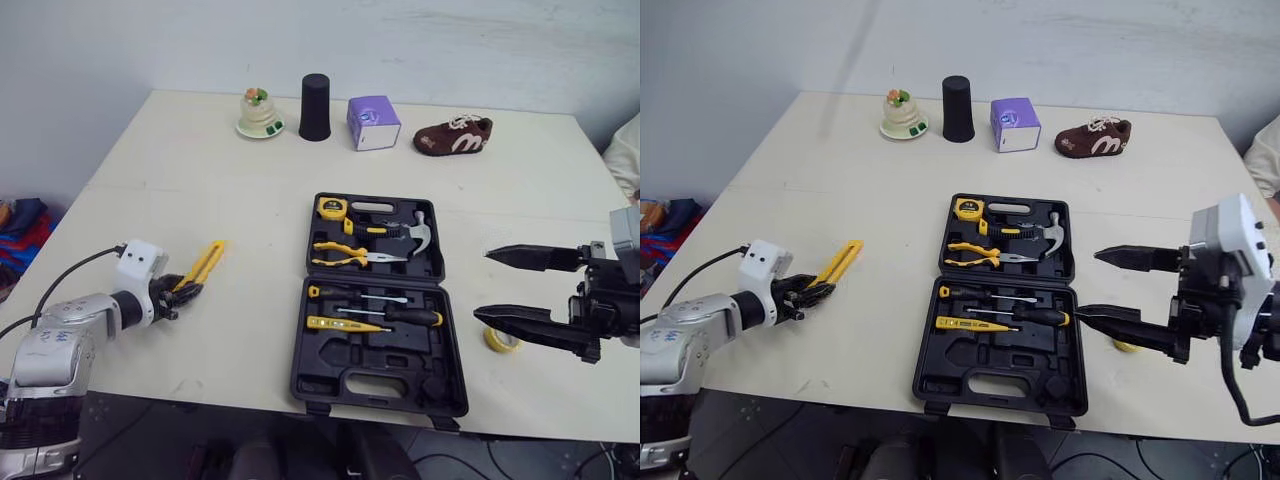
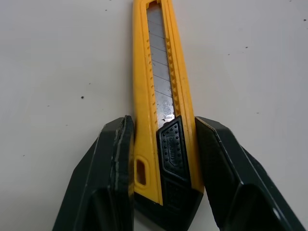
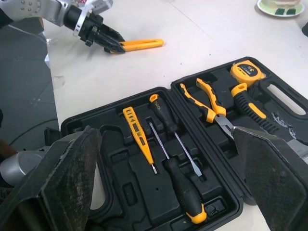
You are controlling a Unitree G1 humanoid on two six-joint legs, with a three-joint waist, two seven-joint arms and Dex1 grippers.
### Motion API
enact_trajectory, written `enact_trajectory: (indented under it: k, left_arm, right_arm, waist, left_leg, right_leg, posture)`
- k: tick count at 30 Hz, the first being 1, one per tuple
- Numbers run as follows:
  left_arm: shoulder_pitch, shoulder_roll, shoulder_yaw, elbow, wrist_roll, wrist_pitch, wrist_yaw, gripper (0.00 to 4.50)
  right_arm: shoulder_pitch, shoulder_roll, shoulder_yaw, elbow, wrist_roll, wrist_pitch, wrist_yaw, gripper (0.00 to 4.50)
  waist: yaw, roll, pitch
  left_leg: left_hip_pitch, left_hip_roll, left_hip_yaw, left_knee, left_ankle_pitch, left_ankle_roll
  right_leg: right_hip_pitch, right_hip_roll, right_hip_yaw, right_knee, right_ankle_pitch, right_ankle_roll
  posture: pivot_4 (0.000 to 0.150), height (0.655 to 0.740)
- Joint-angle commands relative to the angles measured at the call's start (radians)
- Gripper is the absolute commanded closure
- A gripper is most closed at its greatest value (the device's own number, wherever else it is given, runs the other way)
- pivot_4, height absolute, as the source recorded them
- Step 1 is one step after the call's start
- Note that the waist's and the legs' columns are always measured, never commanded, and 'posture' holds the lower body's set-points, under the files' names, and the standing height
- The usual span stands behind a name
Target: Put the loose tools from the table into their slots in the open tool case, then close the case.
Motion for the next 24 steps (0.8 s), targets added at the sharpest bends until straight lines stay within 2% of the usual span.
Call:
enact_trajectory:
  k: [1, 3, 5, 7, 13, 18, 24]
  left_arm:
    - [-0.032, 0.083, -0.008, -0.094, -0.051, -0.028, -0.132, 3.06]
    - [-0.058, 0.132, -0.025, -0.154, -0.095, -0.032, -0.221, 3.06]
    - [-0.113, 0.191, -0.126, -0.288, -0.168, -0.016, -0.365, 3.06]
    - [-0.163, 0.207, -0.21, -0.354, -0.203, -0.004, -0.439, 3.06]
    - [-0.401, 0.042, -0.556, -0.351, -0.169, 0.076, -0.492, 3.06]
    - [-0.555, -0.097, -0.807, -0.297, -0.064, 0.152, -0.449, 3.06]
    - [-0.64, -0.162, -0.92, -0.227, 0.029, 0.164, -0.417, 3.06]
  right_arm:
    - [0.047, 0.01, -0.094, 0.006, -0.013, 0.013, -0.001, 0.0]
    - [0.096, 0.016, -0.133, 0.01, -0.036, 0.017, 0.011, 0.0]
    - [0.205, 0.041, -0.216, 0.01, -0.073, 0.038, 0.053, 0.0]
    - [0.3, 0.062, -0.273, 0.005, -0.103, 0.044, 0.093, 0.0]
    - [0.619, 0.148, -0.372, -0.036, -0.279, -0.04, 0.229, 0.0]
    - [0.73, 0.181, -0.395, -0.081, -0.328, -0.074, 0.277, 0.0]
    - [0.767, 0.229, -0.417, -0.148, -0.294, -0.056, 0.254, 0.0]
  waist:
    - [0.0, -0.001, 0.001]
    - [0.0, -0.004, 0.002]
    - [0.006, -0.005, 0.003]
    - [0.006, -0.003, 0.002]
    - [0.001, -0.001, 0.001]
    - [-0.01, -0.003, 0.002]
    - [-0.012, -0.004, 0.003]
  left_leg:
    - [0.0, 0.0, 0.0, 0.0, 0.001, -0.001]
    - [-0.003, 0.001, 0.0, 0.0, 0.001, -0.002]
    - [-0.004, 0.001, -0.001, 0.0, 0.001, -0.003]
    - [-0.004, 0.0, -0.001, 0.0, 0.001, -0.003]
    - [-0.004, 0.0, 0.0, 0.001, 0.001, -0.002]
    - [-0.001, -0.001, 0.001, 0.002, 0.001, -0.002]
    - [0.0, -0.002, 0.0, 0.001, 0.005, -0.003]
  right_leg:
    - [0.0, 0.0, 0.0, 0.0, 0.0, 0.0]
    - [-0.002, 0.001, -0.001, 0.0, 0.0, 0.0]
    - [-0.002, 0.001, -0.001, -0.001, 0.0, 0.0]
    - [-0.001, 0.0, -0.002, -0.004, 0.0, 0.0]
    - [0.0, 0.004, 0.001, -0.006, -0.001, 0.004]
    - [0.001, 0.006, 0.007, -0.003, 0.001, 0.006]
    - [0.001, 0.006, 0.008, 0.0, 0.001, 0.005]
  posture:
    - [0.15, 0.7339]
    - [0.15, 0.7339]
    - [0.15, 0.7339]
    - [0.15, 0.7339]
    - [0.15, 0.7339]
    - [0.15, 0.7339]
    - [0.15, 0.7339]
